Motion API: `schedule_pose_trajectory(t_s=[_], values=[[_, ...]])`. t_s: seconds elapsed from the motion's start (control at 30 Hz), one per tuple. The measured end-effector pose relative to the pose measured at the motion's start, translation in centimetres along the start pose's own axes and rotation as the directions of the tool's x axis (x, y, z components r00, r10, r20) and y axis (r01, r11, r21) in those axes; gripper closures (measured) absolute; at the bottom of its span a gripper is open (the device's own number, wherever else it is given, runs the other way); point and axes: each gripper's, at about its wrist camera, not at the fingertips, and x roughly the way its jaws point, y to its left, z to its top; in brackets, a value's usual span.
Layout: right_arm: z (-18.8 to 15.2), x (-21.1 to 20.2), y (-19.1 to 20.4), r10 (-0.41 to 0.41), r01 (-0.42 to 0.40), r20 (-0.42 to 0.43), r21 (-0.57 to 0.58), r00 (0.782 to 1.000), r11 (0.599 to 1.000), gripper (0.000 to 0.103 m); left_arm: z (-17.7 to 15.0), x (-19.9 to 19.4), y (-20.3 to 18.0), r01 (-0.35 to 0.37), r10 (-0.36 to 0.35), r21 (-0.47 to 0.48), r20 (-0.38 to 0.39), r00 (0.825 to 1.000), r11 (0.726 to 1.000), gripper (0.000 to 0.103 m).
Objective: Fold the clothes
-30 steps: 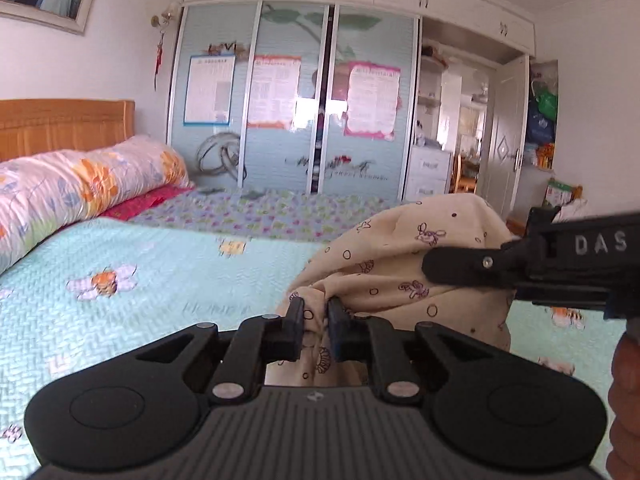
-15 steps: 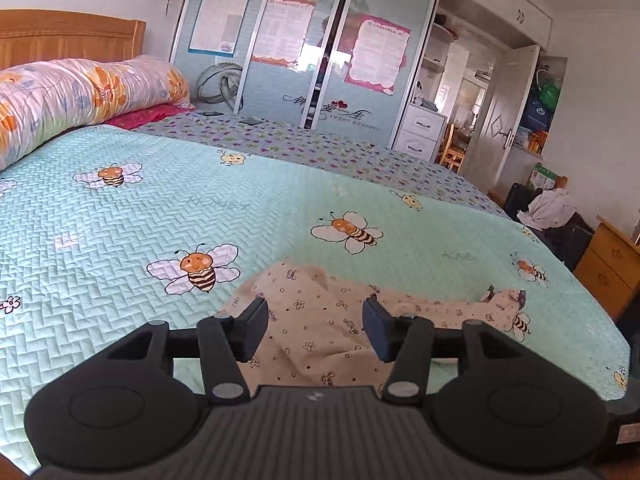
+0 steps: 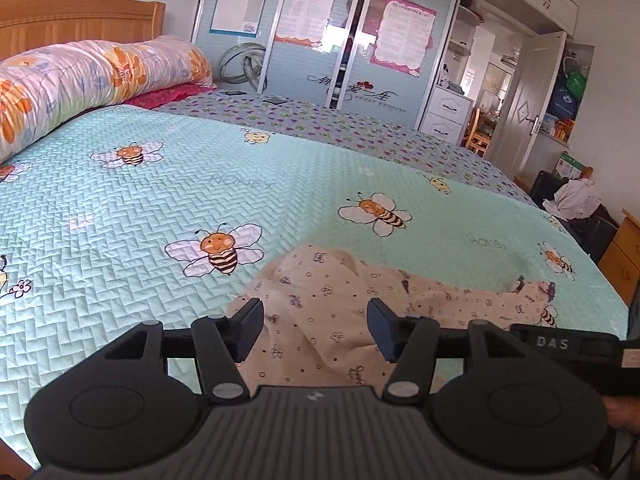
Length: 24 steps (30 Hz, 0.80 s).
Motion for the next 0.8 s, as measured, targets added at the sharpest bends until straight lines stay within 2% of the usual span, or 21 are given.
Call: schedule_pose_trajectory(t_s=[0.07,0.1,0.17,0.23,0.27,0.3,0.37,0.4,0.43,0.47,0.53,0.57,0.63,0.7,0.73,0.8], values=[[1.6,1.3,0.8,-0.006,0.006,-0.020,-0.013,1.000,1.000,0.032,1.6,-0.6,0.2,0.006,-0.006,0.004,0.032,0.999,1.000,0.043],[2.7,0.8,1.2,0.009,-0.009,-0.003,-0.019,1.000,1.000,0.033,2.9,-1.3,0.1,0.020,-0.021,0.011,0.059,0.998,1.000,0.043],[5.7,-2.9,2.8,0.082,-0.078,0.097,-0.048,0.992,0.996,0.033,5.9,-2.9,-0.3,0.047,-0.051,0.037,0.123,0.991,0.998,0.043],[9.2,-8.4,5.2,0.153,-0.122,0.234,-0.144,0.960,0.982,0.033,10.0,-5.3,-1.5,0.067,-0.088,0.099,0.218,0.972,0.993,0.043],[10.8,-11.6,6.4,0.178,-0.119,0.319,-0.197,0.931,0.973,0.033,12.1,-6.7,-2.2,0.077,-0.111,0.131,0.269,0.957,0.988,0.041],[12.3,-14.9,7.6,0.204,-0.108,0.403,-0.250,0.892,0.962,0.033,13.9,-8.1,-3.0,0.089,-0.136,0.159,0.316,0.939,0.983,0.040],[15.0,-21.2,9.5,0.255,-0.080,0.546,-0.324,0.798,0.943,0.029,17.2,-11.2,-4.5,0.110,-0.189,0.212,0.401,0.896,0.971,0.030],[16.1,-24.2,10.2,0.276,-0.068,0.606,-0.343,0.746,0.937,0.028,18.9,-12.7,-5.3,0.118,-0.216,0.239,0.441,0.871,0.964,0.027],[16.8,-26.6,10.5,0.298,-0.074,0.643,-0.351,0.706,0.933,0.027,20.0,-14.0,-5.9,0.127,-0.239,0.258,0.472,0.849,0.958,0.024],[17.0,-28.0,10.4,0.323,-0.095,0.652,-0.360,0.686,0.928,0.022,20.3,-14.8,-6.4,0.137,-0.254,0.263,0.486,0.836,0.955,0.023],[17.3,-30.8,10.1,0.373,-0.139,0.663,-0.379,0.649,0.915,0.020,20.1,-15.7,-7.1,0.157,-0.275,0.264,0.503,0.820,0.952,0.022],[16.7,-30.4,9.5,0.368,-0.145,0.654,-0.370,0.661,0.918,0.020,19.1,-15.0,-7.2,0.170,-0.276,0.254,0.477,0.834,0.952,0.019],[15.2,-29.1,8.2,0.349,-0.152,0.630,-0.346,0.693,0.926,0.020,16.1,-12.1,-7.0,0.196,-0.269,0.219,0.385,0.883,0.956,0.019],[13.4,-25.3,6.1,0.285,-0.139,0.554,-0.291,0.782,0.947,0.020,13.1,-9.3,-6.9,0.219,-0.264,0.181,0.288,0.920,0.959,0.019],[12.5,-22.5,4.9,0.234,-0.126,0.498,-0.240,0.835,0.962,0.020,11.6,-7.9,-6.8,0.228,-0.262,0.162,0.238,0.935,0.960,0.019],[10.6,-17.2,2.6,0.144,-0.100,0.379,-0.132,0.914,0.986,0.020,8.4,-4.0,-5.7,0.220,-0.231,0.093,0.129,0.964,0.971,0.021]])
